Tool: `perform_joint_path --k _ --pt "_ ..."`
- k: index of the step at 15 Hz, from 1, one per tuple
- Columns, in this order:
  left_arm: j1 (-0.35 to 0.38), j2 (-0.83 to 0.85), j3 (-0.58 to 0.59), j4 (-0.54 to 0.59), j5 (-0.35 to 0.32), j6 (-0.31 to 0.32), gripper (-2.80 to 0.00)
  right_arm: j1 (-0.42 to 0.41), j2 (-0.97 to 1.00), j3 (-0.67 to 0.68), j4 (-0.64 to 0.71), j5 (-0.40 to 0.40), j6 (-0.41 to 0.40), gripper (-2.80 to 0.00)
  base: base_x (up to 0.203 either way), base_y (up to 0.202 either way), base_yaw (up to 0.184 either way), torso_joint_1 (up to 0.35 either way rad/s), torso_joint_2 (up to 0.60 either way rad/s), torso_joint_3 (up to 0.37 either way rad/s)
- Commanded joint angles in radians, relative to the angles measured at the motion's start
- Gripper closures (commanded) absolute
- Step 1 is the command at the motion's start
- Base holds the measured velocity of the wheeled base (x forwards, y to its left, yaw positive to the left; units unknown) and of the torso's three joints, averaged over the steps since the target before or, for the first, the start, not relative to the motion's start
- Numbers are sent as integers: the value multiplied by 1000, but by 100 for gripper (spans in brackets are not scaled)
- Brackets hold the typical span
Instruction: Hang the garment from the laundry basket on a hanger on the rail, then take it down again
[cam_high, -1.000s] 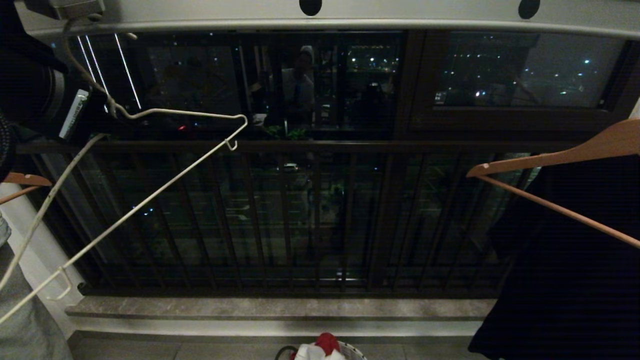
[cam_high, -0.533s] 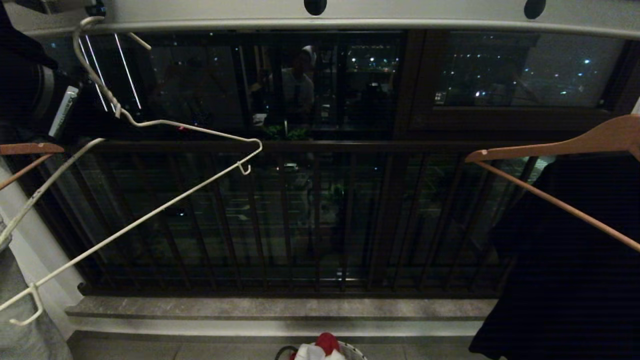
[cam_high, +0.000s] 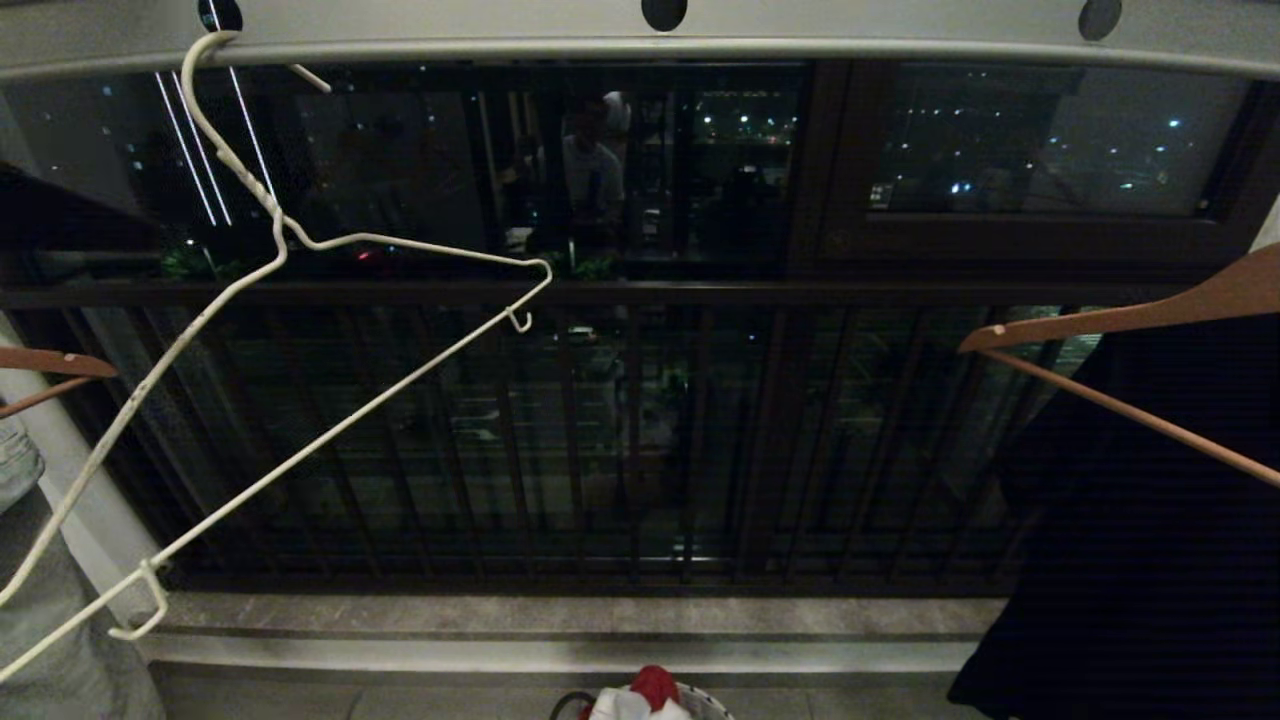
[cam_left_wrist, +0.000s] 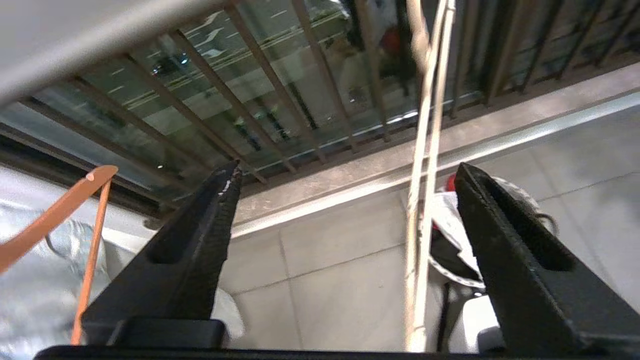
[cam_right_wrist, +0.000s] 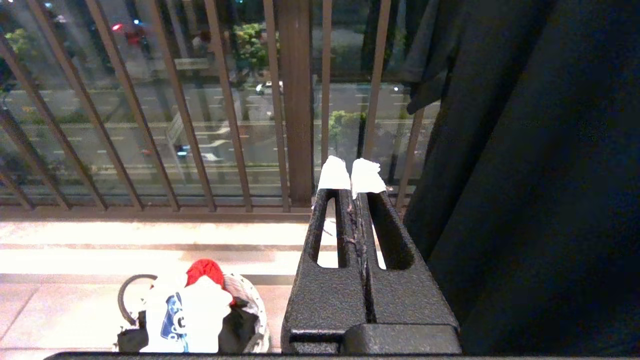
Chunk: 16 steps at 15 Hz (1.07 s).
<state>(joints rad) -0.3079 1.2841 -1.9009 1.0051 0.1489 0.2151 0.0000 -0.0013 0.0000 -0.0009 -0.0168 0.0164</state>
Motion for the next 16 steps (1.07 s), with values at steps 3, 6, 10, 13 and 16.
perform_joint_path --k 3,6,10,13,16 --pt "0 -170 64 10 -41 -26 0 0 1 0 -1 0 0 0 0 0 0 0 0 0" --pt "0 -313 124 11 -98 -28 0 0 1 0 -1 0 0 0 0 0 0 0 0 0" --pt "1 -569 244 1 -107 -59 0 0 1 0 0 0 0 0 0 0 0 0 0 0" --pt "65 -756 323 -1 -55 -132 0 0 1 0 0 0 0 0 0 0 0 0 0 0" --pt "190 -931 436 -4 -37 -146 0 0 1 0 1 0 0 0 0 0 0 0 0 0"
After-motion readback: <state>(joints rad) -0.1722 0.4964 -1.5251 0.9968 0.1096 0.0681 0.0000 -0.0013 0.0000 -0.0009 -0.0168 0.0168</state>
